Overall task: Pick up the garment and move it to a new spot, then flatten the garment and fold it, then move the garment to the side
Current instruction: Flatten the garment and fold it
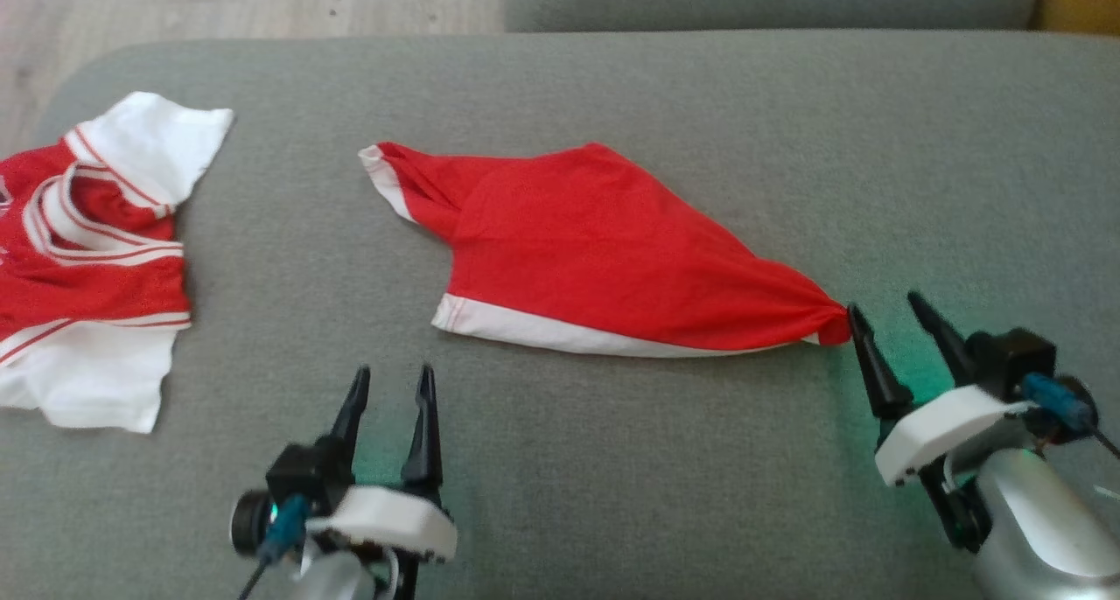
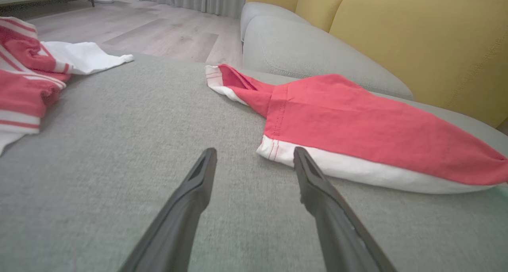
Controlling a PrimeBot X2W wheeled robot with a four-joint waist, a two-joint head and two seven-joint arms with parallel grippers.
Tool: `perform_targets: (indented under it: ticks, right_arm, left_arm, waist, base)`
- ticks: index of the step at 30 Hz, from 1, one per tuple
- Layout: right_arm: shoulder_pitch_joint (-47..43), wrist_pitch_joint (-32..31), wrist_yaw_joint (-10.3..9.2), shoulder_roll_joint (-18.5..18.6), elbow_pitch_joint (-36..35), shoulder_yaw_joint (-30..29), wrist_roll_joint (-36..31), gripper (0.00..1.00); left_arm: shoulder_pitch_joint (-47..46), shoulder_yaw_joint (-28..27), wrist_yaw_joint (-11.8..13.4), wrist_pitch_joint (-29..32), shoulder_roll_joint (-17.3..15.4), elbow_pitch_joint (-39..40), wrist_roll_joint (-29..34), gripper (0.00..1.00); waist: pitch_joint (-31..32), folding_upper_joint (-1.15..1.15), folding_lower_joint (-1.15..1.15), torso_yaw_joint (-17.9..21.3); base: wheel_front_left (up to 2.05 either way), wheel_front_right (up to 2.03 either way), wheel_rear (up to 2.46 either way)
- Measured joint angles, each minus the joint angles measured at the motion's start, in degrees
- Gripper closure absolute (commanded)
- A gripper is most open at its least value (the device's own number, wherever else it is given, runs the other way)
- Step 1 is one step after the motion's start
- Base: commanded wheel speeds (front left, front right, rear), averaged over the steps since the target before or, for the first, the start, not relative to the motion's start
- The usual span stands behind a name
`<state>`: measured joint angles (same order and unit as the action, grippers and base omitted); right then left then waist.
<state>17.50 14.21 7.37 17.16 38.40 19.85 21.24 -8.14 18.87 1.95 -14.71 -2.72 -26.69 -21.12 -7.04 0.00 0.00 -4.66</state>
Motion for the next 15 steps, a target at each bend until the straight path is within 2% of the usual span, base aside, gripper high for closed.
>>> perform_targets:
  ticks: [6,10,15]
  right_arm:
    - [-2.7,0.1,0.00,-4.5,-6.1,-7.8,-7.3,0.00]
    - [-4.7,0.2,0.00,-6.6,-7.6,-9.1,-9.6,0.00]
    - [-5.1,0.2,0.00,-7.6,-8.6,-9.3,-10.4,0.00]
  left_arm:
    - [-4.1,0.1,0.0,0.0,0.1,-0.3,-0.1,0.00]
    - [-6.8,-0.4,0.0,0.0,0.1,-1.5,-0.1,0.00]
    - [-9.7,-0.7,-1.3,0.0,0.2,-5.5,-0.1,0.00]
  waist:
    - [-1.9,0.00,0.00,1.9]
    - [-3.4,0.00,0.00,3.2]
    - [-5.2,0.00,0.00,4.5]
  base:
    - [0.00,0.00,0.00]
    - [0.00,0.00,0.00]
    - [0.00,0.00,0.00]
